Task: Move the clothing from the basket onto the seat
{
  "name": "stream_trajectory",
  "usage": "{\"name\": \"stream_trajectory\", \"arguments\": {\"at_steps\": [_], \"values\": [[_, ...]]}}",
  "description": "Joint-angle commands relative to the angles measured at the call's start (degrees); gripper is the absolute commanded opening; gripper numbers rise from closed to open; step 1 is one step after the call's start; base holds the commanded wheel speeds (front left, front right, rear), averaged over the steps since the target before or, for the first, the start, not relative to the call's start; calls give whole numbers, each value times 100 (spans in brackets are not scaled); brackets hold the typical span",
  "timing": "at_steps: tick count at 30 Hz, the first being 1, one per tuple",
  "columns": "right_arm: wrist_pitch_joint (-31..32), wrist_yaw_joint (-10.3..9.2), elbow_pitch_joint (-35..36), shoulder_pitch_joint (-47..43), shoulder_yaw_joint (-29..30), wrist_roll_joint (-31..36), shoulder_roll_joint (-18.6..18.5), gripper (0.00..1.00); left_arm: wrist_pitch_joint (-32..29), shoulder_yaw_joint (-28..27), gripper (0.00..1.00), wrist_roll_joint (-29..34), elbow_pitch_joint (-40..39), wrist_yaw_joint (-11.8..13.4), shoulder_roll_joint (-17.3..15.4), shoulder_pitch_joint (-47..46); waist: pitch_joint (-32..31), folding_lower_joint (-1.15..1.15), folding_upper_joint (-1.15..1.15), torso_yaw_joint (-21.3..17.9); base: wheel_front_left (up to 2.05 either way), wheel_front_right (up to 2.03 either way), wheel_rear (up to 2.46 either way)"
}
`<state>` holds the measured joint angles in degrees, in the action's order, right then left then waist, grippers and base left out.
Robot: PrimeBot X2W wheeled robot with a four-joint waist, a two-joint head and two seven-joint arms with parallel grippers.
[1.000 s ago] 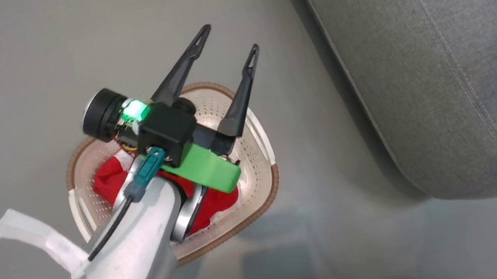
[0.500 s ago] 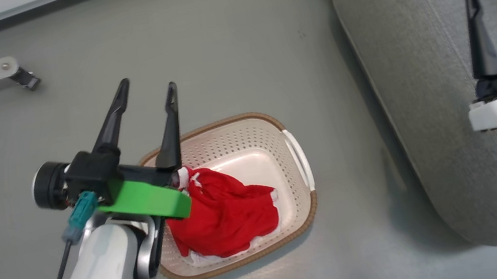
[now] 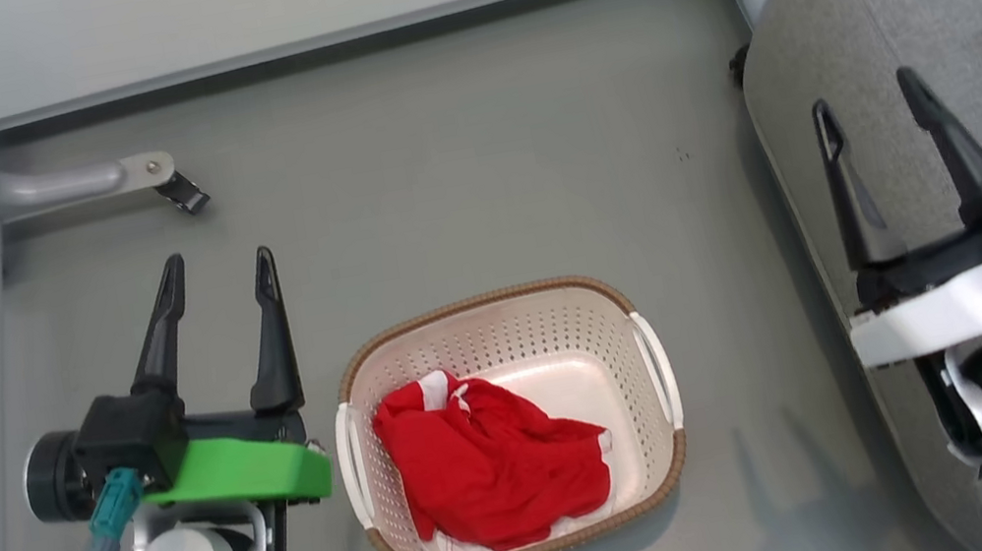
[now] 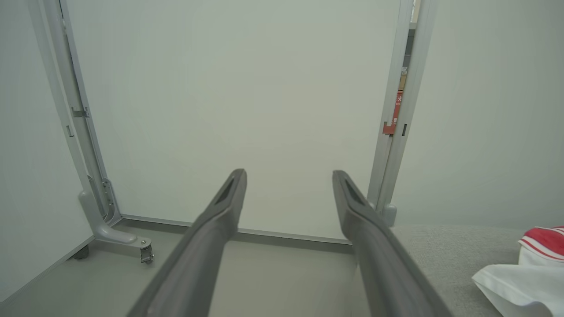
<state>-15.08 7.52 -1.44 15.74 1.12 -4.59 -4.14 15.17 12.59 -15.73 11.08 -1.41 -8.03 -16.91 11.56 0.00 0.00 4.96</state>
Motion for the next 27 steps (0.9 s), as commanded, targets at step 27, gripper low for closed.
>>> {"name": "stream_trajectory", "arguments": {"at_steps": [27], "values": [[-14, -6, 204, -1707, -88, -277, 116, 100, -4, -830, 100, 591, 80, -375, 409, 942, -661, 0, 0, 284, 0, 0, 0]]}}
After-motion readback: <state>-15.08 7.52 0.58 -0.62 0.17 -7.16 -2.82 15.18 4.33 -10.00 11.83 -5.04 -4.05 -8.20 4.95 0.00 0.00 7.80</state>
